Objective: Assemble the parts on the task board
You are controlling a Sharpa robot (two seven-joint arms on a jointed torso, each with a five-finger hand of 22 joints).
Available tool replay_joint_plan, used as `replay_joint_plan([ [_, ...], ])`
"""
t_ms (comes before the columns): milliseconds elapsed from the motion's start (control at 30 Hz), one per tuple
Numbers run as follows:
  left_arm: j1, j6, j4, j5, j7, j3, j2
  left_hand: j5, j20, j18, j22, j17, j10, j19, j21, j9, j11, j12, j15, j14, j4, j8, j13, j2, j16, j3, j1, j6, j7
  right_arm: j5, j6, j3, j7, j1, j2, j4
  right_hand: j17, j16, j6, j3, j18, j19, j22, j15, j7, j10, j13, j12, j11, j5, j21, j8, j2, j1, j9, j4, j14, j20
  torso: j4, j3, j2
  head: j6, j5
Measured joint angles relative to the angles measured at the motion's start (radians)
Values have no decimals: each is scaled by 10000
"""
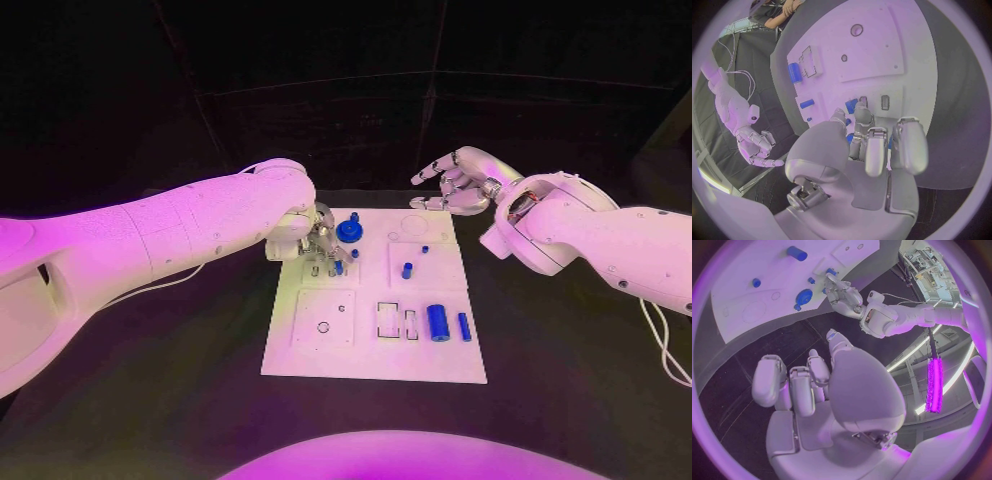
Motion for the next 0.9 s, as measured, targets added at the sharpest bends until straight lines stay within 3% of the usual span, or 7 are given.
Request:
replay_joint_plan([
  [400, -1, 89, 36, -9, 0, 0, 11, 0, -27, 0, 3, 0, -1, 27, 38, 78, 0, 66, -36, 36, -398, 180, 46, 109, 0, 343, 480, -86, -15, 0, 63, 0, -24, 0, 36, -31, -1, 0, 0, 0, 0, 0, 0, 0, 0, 0, 0, 0, 0, 0, 0, 0, 0, 0, 0, 0, 0, 0, 9, -2, -1, -50, -5],
  [767, 0, 108, 83, -11, 26, 10, -7, 38, -131, 1, 4, -1, -108, -12, 38, 68, -83, 11, -145, 1, -1522, 180, -49, 277, 0, 1622, 1675, -358, -103, 0, 125, 0, -45, 0, 72, -72, -1, -48, 0, 0, 1, 0, -29, 0, 0, 0, -1, 0, 0, 0, 0, 50, 55, -55, 0, 0, 0, 0, 9, -1, 0, -111, -5],
  [900, 16, 55, 183, -10, 108, 10, -75, 153, -165, 1, -44, -1, -173, 22, 38, 5, -87, -156, -145, 1, -1114, 140, -174, 279, 0, 2144, 1932, -559, -45, 0, 141, 0, -50, 0, 83, -92, -1, -48, 0, 0, 1, 0, -28, 0, 0, 0, 0, 0, 0, 0, 0, 50, 55, -55, 0, 0, 0, 0, 9, 0, 0, -125, -3],
])
